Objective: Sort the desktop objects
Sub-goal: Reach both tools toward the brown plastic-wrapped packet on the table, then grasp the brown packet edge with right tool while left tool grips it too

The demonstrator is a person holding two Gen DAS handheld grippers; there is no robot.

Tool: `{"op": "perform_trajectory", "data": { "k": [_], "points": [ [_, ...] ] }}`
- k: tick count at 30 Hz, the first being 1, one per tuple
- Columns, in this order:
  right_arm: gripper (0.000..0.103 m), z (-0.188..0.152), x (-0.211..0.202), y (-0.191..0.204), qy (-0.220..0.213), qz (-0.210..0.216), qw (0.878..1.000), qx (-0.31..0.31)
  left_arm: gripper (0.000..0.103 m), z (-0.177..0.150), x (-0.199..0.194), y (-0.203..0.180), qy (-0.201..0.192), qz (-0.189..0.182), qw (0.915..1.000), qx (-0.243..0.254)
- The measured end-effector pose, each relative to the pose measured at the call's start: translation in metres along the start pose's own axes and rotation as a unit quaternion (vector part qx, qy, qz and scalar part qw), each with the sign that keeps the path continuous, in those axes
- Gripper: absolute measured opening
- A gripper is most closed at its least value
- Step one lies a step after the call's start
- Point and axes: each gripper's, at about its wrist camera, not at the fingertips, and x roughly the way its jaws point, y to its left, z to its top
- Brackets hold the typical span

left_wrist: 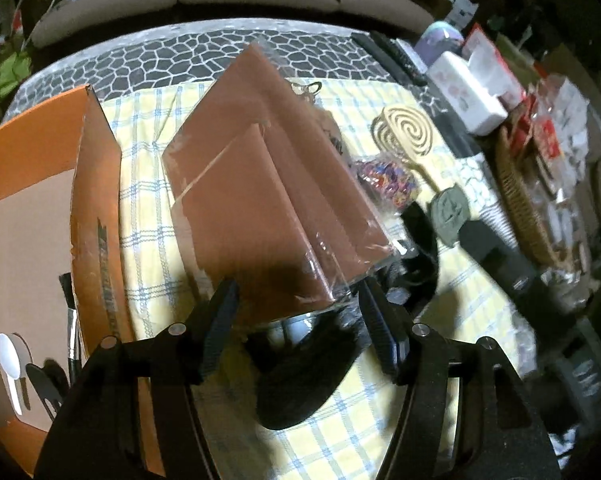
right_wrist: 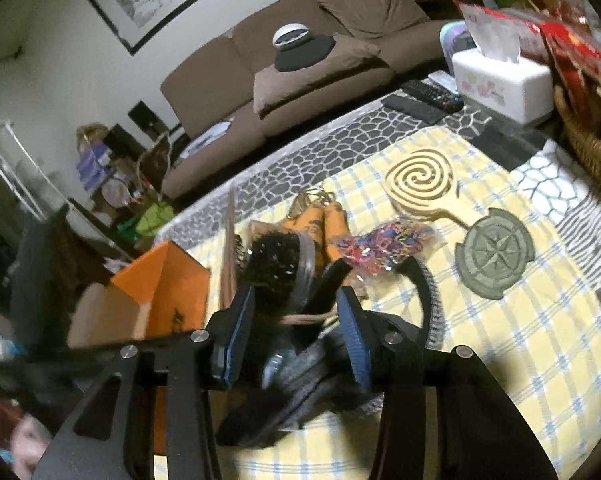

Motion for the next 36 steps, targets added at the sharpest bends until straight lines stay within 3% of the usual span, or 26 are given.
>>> {"op": "perform_trajectory", "data": {
  "k": [6,13,21,22,26,28,32,36],
  "points": [
    [0.048,0.005,0.016,0.002,0.006,0.019,1.0,0.021,0.059,-0.006,0.001,-0.007,-0.017,0.026,0.9993,0.021],
    [0.048,0.004,0.03,0.01,0.027,0.06,0.997,0.036,0.055,-0.006,-0.007,0.005,-0.018,-0.005,0.9997,0.013],
    [0.049,-0.005,0.052,0.021,0.055,0.068,0.995,0.037,0.051,-0.007,-0.016,0.025,-0.023,-0.031,0.9992,-0.007],
    [0.048,-0.006,0.056,0.023,0.06,0.072,0.995,0.038,0.051,-0.008,-0.017,0.027,-0.025,-0.025,0.9993,-0.008],
    [0.024,-0.011,0.064,0.027,0.076,0.074,0.994,0.035,0.052,-0.007,-0.017,0.037,-0.032,0.01,0.9994,-0.012],
    [0.018,-0.013,0.067,0.025,0.083,0.087,0.992,0.045,0.053,-0.006,-0.013,0.042,-0.026,0.014,0.9994,-0.02],
    [0.018,-0.015,0.066,0.029,0.085,0.082,0.992,0.039,0.053,-0.004,-0.005,0.047,-0.022,0.021,0.999,-0.032],
    [0.025,-0.019,0.072,0.028,0.086,0.066,0.993,0.046,0.041,-0.003,-0.002,0.046,-0.024,0.038,0.9984,-0.033]
  ]
}}
